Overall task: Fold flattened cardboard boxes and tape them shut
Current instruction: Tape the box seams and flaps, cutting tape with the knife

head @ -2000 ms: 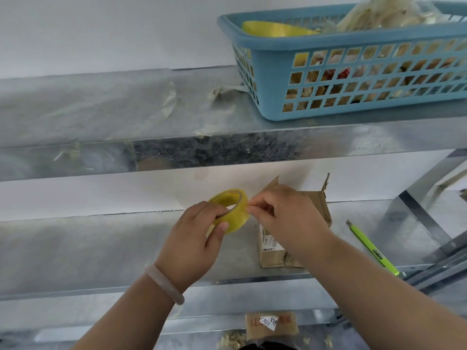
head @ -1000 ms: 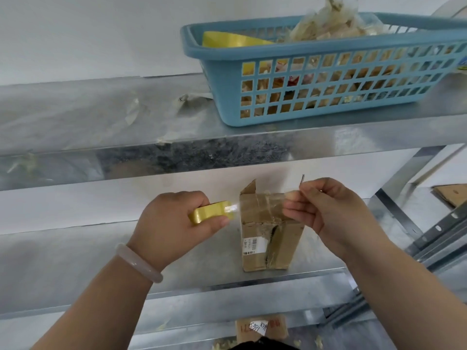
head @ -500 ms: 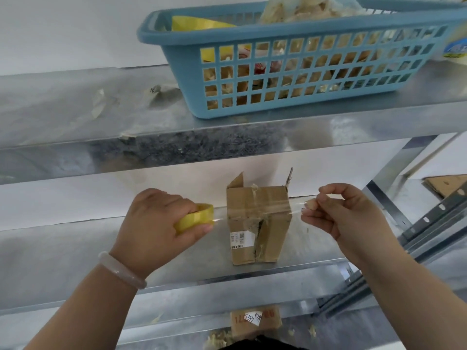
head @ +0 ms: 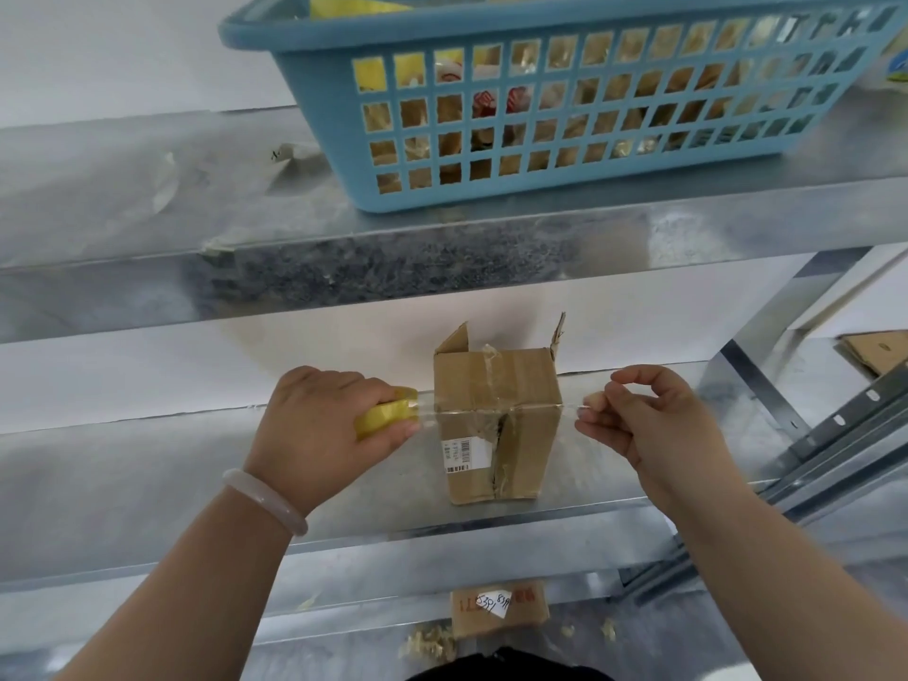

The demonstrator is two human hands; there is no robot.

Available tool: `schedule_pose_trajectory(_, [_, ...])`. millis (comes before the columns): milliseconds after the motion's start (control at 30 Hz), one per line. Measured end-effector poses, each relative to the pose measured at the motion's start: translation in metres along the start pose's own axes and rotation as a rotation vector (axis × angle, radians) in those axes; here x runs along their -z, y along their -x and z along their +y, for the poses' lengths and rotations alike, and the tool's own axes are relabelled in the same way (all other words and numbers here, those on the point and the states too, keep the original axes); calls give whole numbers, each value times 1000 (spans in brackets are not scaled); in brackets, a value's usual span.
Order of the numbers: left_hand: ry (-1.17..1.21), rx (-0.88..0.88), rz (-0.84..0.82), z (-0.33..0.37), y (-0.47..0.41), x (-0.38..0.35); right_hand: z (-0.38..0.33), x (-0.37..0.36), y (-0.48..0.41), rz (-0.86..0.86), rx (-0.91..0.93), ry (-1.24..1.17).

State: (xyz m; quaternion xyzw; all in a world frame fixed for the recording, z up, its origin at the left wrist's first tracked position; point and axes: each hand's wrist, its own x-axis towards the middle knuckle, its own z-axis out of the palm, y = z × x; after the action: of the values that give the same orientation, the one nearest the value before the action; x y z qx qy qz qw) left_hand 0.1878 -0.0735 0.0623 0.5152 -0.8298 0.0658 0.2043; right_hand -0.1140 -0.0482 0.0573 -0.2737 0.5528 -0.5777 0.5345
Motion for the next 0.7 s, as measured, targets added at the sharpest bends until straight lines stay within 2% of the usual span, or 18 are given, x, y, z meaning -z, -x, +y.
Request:
schedule_pose_trajectory(233, [21, 51, -46, -2, 3, -16, 20, -9, -8, 2, -71, 32])
schedule_pose_trajectory(400, [11, 62, -68, 0, 5, -28, 45, -8, -4, 22, 162, 356])
schedule_pose_trajectory(533, [-6, 66, -118, 5, -3, -31, 61, -17, -3, 78, 286, 458])
schedule_pose_trajectory(633, [-12, 77, -123, 8, -5, -33, 69, -20, -3, 150, 319, 517])
schedule_pose_trajectory(700, [-20, 83, -123, 9, -4, -33, 74, -18, -5, 158, 275, 548])
